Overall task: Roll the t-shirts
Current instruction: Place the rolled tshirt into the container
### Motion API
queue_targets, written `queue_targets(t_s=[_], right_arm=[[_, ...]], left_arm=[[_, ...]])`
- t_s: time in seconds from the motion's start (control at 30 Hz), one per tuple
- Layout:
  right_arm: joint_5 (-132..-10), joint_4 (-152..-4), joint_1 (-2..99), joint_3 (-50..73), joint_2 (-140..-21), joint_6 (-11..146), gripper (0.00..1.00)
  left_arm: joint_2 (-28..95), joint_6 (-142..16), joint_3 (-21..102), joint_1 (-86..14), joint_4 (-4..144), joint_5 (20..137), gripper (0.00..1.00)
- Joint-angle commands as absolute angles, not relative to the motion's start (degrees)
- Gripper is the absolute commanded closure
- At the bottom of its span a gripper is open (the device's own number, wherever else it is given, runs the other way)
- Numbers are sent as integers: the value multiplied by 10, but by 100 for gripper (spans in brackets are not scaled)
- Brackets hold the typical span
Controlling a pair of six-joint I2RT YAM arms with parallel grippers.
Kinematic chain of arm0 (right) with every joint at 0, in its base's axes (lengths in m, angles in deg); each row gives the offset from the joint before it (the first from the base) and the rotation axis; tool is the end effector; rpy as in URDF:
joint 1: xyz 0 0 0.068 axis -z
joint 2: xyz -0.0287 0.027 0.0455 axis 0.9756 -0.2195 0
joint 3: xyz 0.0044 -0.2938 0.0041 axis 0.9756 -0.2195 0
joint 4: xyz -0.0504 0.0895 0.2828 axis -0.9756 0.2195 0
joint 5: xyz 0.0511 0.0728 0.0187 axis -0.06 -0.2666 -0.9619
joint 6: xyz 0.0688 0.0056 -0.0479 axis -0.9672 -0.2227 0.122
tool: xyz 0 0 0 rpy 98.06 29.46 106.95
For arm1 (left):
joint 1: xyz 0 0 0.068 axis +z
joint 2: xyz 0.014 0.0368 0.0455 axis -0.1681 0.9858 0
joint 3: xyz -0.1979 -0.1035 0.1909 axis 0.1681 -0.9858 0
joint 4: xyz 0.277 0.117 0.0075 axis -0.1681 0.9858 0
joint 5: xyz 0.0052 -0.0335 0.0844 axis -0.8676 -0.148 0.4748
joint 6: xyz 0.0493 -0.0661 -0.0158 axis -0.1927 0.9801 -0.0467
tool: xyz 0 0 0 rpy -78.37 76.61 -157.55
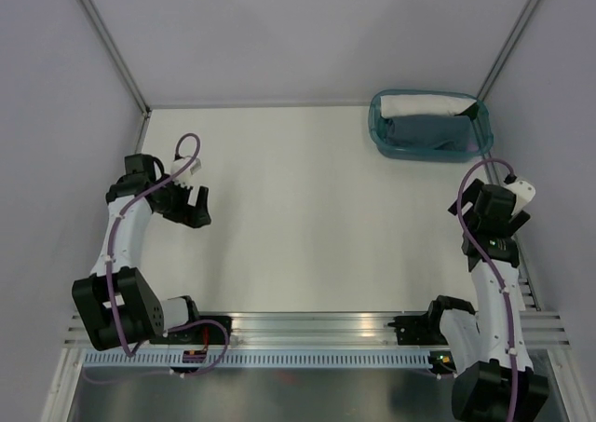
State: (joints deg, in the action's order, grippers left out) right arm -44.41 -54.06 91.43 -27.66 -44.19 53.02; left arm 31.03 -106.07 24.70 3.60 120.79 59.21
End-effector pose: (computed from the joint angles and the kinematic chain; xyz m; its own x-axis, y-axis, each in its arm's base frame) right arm 0.2173 -0.0793 0.2516 -0.3185 0.4378 -0.8408 0.6570 0.7413 0.1372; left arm 0.2861 0.0324 0.2352 -0.7642 0.2925 -0.5749 0.4474 0.8824 -0.1458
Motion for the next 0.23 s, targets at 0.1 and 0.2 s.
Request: queue_targets(t_s=[0.1, 0.2], right_arm=[[-484, -544, 916, -289, -419, 526, 2], [-491, -565, 916, -302, -410, 525, 2]], left_arm=[[273, -1045, 224, 38, 1186, 606, 0], [267, -1053, 220, 39, 1186, 616, 0]])
